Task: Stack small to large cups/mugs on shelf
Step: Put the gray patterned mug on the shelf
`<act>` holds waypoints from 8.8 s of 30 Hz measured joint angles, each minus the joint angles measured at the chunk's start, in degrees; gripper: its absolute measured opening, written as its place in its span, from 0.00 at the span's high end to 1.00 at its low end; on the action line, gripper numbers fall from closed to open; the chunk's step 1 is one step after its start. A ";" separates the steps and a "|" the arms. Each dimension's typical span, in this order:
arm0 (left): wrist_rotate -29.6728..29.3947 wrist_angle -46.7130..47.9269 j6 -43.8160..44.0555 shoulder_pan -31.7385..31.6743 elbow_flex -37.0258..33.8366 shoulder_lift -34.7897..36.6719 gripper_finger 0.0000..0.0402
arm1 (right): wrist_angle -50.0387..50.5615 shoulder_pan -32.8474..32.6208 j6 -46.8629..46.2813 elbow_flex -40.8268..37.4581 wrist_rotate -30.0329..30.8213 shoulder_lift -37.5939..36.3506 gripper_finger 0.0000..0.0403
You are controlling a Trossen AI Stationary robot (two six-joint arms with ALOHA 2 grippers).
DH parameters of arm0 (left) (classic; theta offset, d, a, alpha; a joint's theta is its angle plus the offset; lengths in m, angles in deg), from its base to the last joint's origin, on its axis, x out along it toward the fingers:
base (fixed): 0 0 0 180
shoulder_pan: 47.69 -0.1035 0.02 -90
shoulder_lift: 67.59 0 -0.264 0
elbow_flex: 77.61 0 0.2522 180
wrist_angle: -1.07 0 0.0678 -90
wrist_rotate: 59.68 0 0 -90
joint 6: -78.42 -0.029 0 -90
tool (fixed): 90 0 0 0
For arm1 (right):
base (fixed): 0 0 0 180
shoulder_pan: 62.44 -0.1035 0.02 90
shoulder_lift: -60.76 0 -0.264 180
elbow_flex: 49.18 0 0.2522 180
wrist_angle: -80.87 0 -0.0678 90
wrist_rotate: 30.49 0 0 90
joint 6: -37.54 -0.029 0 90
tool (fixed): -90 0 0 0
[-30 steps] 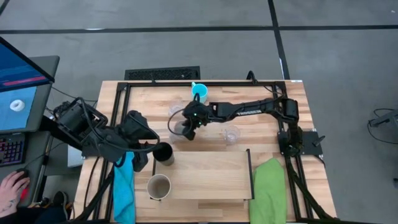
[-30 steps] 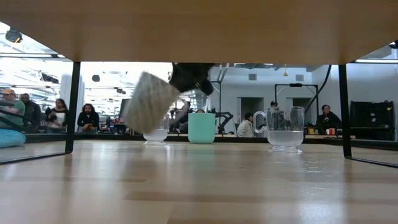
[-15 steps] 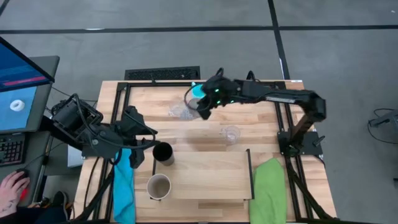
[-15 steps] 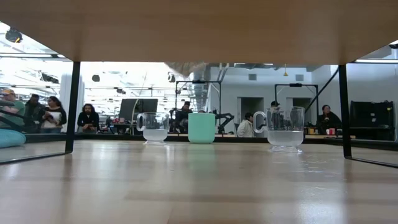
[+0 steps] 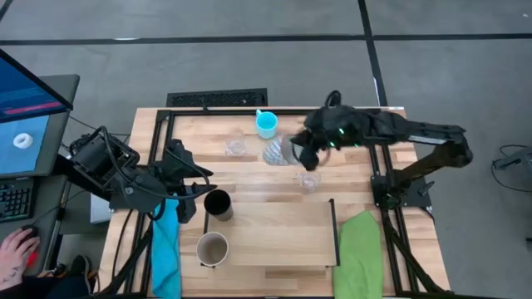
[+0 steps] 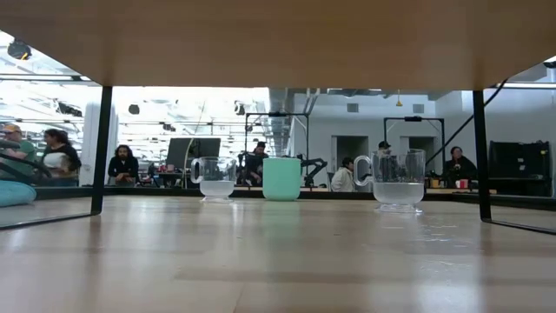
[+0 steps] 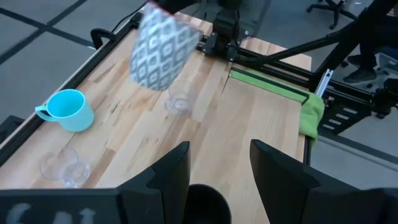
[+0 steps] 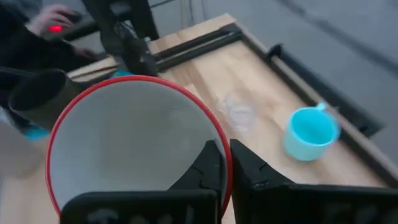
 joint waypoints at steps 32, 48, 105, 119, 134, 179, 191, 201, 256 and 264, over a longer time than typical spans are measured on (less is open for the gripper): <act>-5.37 -12.68 -4.73 -0.92 -0.05 -0.01 0.61 | -16.33 -22.71 12.93 0.00 31.75 -1.23 0.94; -23.19 -36.07 -12.02 -2.53 -0.63 -5.91 0.61 | -52.47 -25.34 20.76 0.02 26.80 -4.68 0.94; 24.05 -86.84 -38.86 -22.34 -0.70 -15.72 0.83 | -78.17 -23.92 34.48 0.02 10.33 -1.96 0.94; 22.79 -86.99 -39.14 -22.36 -0.70 -15.93 0.89 | -76.39 -23.89 34.82 0.11 10.57 -2.15 0.94; 18.75 -84.75 -39.20 -22.45 0.36 -16.02 0.98 | -71.18 -22.93 34.72 0.11 10.74 -1.94 0.78; 12.81 -65.52 -34.33 -21.70 0.96 -8.97 1.00 | -53.32 -28.38 35.92 0.04 22.41 -3.90 0.42; 22.21 -36.82 -7.75 -18.39 0.98 -5.51 1.00 | -16.20 -38.43 14.75 0.04 42.75 -10.72 0.46; 36.64 -19.30 10.18 -15.05 0.13 -7.92 1.00 | 1.95 -38.52 5.49 0.00 39.74 -6.95 0.45; 44.11 -27.47 19.96 -33.68 0.13 -16.91 0.99 | -13.78 -34.82 8.51 0.00 54.50 -0.08 0.39; 43.66 -29.44 21.61 -33.64 0.22 -17.51 0.99 | -17.99 -34.37 12.52 0.04 63.04 3.56 0.72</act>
